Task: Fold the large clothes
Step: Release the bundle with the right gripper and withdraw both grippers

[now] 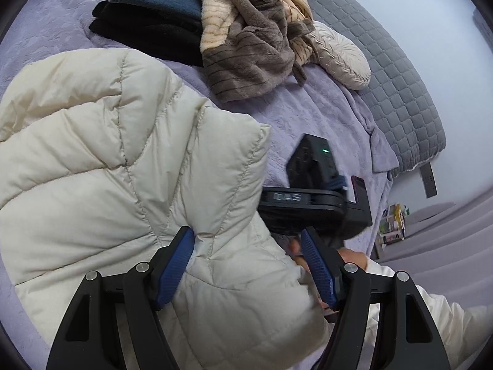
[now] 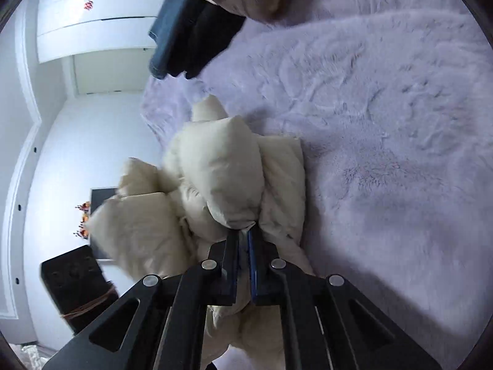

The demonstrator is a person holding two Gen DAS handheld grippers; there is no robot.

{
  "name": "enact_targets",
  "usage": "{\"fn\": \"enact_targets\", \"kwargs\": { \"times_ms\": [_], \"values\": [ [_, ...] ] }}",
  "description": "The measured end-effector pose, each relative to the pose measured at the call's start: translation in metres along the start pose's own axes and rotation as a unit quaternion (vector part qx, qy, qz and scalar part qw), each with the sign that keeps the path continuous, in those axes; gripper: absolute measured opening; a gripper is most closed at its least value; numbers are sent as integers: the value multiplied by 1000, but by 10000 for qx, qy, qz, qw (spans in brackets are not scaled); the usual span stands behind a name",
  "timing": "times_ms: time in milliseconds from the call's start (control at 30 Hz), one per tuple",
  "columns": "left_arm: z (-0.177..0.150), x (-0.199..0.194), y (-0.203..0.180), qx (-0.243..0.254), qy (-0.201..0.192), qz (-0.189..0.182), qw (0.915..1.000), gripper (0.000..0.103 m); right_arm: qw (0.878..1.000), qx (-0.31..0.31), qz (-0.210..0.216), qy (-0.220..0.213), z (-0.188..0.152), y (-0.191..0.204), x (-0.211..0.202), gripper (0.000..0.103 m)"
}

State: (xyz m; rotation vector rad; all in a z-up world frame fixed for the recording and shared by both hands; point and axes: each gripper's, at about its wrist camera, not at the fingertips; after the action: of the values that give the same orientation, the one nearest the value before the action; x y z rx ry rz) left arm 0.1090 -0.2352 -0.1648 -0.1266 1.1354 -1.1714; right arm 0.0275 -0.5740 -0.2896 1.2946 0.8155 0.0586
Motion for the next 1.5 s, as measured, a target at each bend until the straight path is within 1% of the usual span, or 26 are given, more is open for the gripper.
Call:
{"fn": "enact_targets", "kwargs": {
  "times_ms": [33, 100, 133, 200, 233, 267, 300, 333, 367, 467, 500, 600, 667, 767, 900, 967, 1067, 1200, 1300, 1400, 1500],
  "values": [
    [-2, 4, -3, 62, 43, -35, 10000, 72, 9999, -58, -66, 108, 2, 1, 8, 6],
    [-6, 11, -9, 353, 94, 115, 9993, 72, 9993, -185, -183, 273, 6, 4, 19, 5],
    [-8, 14, -10, 475, 104, 194, 9986, 72, 9988, -285, -252, 301, 8, 9, 18, 6],
    [-9, 14, -9, 505, 125, 184, 9985, 72, 9975, -548, -375, 250, 13, 20, 4, 7],
    [-10, 14, -9, 498, 122, 171, 9985, 72, 9969, -651, -406, 192, 15, 25, -7, 17],
    [-10, 13, -8, 510, 116, 173, 9985, 72, 9966, -713, -390, 140, 16, 27, -19, 48],
    [-10, 12, -8, 540, 99, 190, 9983, 72, 9968, -723, -320, 100, 19, 30, -31, 72],
    [-10, 12, -9, 583, 82, 215, 9980, 72, 9968, -736, -319, 30, 15, 29, -37, 102],
    [-11, 12, -10, 627, 78, 229, 9977, 72, 9967, -757, -279, -13, 16, 31, -47, 103],
    [-15, 13, -16, 884, 81, 345, 9954, 72, 9964, -813, -177, 181, 12, 39, -65, 103],
    [-16, 14, -18, 996, 95, 397, 9942, 72, 9952, -916, -195, 279, 11, 46, -64, 103],
    [-21, 17, -26, 1292, 136, 528, 9901, 72, 9879, -1317, -476, 671, 12, 64, -44, 103],
    [-23, 19, -30, 1395, 153, 580, 9884, 72, 9822, -1492, -666, 932, 6, 74, -41, 103],
    [-24, 22, -33, 1482, 161, 633, 9868, 72, 9758, -1662, -947, 1063, 8, 86, -18, 103],
    [-25, 23, -34, 1494, 139, 645, 9866, 72, 9706, -1564, -1366, 1218, 12, 74, 1, 103],
    [-25, 23, -32, 1476, 118, 650, 9868, 72, 9743, -1314, -1268, 1320, 14, 64, 9, 103],
    [-27, 21, -31, 1443, 94, 681, 9871, 72, 9811, -901, -895, 1456, 12, 49, 23, 103],
    [-24, 12, -29, 1342, 51, 738, 9882, 72, 9851, -755, -677, 1391, 11, 37, 30, 103],
    [-21, -9, -27, 1208, -70, 715, 9901, 72, 9867, -673, -564, 1366, 12, 33, 30, 103],
    [-16, -37, -17, 959, -219, 737, 9924, 72, 9867, -689, -533, 1369, 9, 32, 26, 103],
    [-12, -73, 7, 461, -439, 793, 9948, 72, 9866, -726, -542, 1357, 4, 26, 12, 103]
  ]
}}
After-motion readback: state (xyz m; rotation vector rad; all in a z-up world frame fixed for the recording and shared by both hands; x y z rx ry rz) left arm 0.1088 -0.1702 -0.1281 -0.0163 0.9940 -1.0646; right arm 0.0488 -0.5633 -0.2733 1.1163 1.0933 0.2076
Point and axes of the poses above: each gripper's, at about its wrist camera, not at the fingertips, and x roughly the way its jaws point, y to its left, z to its top, and after that the axes turned 13 degrees about -y, right-handed
